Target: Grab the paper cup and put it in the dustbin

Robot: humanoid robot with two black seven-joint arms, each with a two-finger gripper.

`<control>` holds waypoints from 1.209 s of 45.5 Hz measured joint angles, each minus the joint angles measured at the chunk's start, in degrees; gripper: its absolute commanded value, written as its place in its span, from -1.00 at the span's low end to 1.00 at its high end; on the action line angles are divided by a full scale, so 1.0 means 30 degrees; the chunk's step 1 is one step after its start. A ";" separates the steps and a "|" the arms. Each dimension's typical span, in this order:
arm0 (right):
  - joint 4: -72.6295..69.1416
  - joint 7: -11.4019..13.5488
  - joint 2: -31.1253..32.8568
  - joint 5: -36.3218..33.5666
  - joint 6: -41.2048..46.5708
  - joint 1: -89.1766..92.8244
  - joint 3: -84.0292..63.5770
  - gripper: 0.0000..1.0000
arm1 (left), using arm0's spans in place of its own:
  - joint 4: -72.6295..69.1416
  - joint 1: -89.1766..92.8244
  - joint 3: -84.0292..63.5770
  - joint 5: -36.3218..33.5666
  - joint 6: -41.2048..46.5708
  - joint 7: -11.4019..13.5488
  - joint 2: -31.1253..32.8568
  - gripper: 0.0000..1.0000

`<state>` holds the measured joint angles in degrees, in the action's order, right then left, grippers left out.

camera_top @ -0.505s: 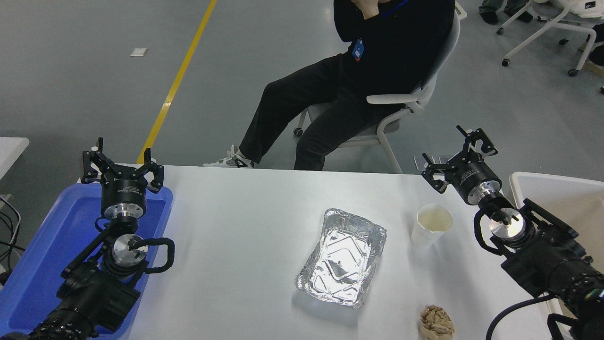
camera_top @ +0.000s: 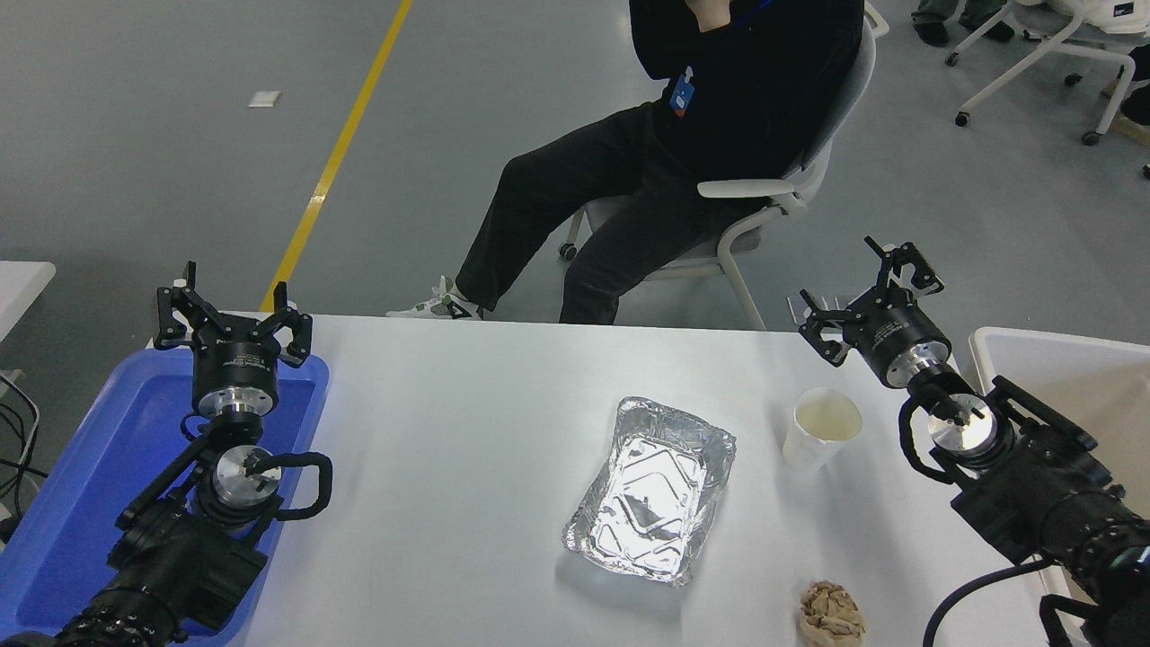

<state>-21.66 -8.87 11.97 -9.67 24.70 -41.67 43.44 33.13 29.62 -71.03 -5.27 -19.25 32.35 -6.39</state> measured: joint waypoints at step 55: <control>-1.2392 0.0910 1.2674 0.5382 -0.0910 -0.7190 -1.0079 1.00 | 0.0000 0.0007 0.0006 -0.0001 0.0000 -0.0002 -0.0007 0.98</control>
<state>-58.83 -6.14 50.00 6.48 21.97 -63.24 13.21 33.14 29.64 -71.01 -5.28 -19.25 32.34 -6.42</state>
